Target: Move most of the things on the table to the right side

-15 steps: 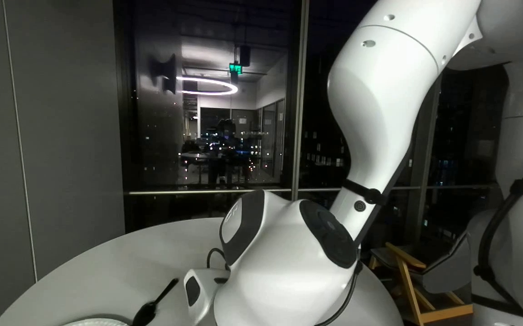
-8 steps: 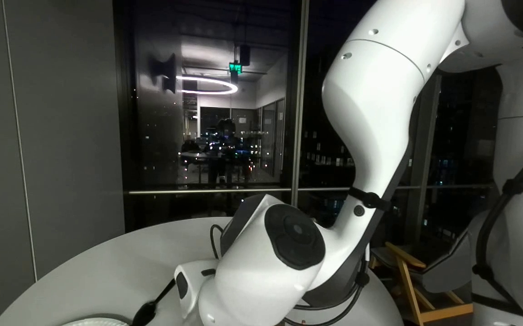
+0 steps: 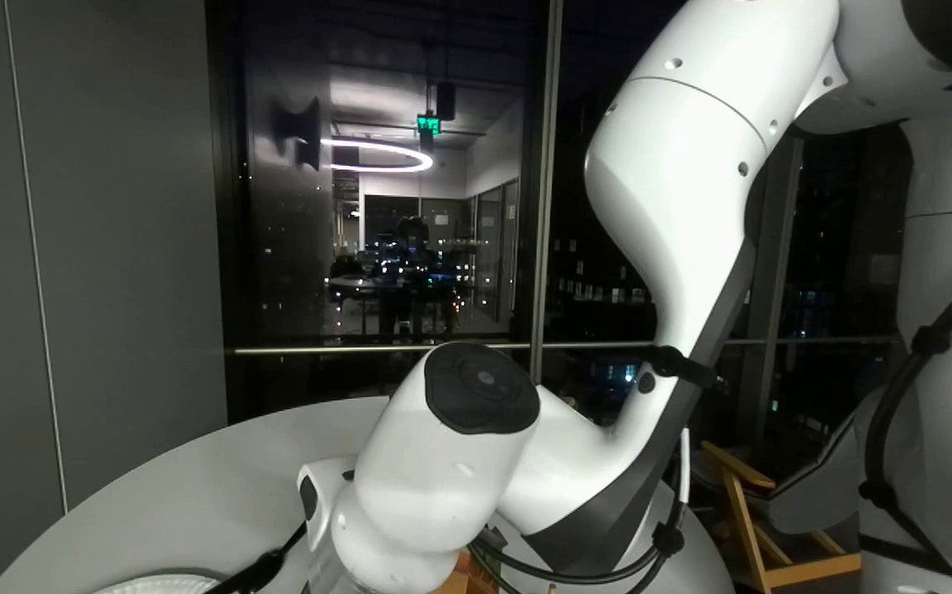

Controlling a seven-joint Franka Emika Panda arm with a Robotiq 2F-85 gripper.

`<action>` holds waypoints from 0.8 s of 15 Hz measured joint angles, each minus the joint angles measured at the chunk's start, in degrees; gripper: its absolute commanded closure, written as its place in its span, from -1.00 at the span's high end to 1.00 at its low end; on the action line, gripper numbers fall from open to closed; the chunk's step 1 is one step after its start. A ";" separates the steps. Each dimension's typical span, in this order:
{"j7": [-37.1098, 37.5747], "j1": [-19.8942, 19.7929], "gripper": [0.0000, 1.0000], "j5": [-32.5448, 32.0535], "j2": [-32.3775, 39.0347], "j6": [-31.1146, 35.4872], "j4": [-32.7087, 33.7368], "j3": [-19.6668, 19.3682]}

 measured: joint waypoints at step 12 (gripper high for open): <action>14.87 2.79 -0.44 -2.09 -14.66 -14.90 0.20 7.37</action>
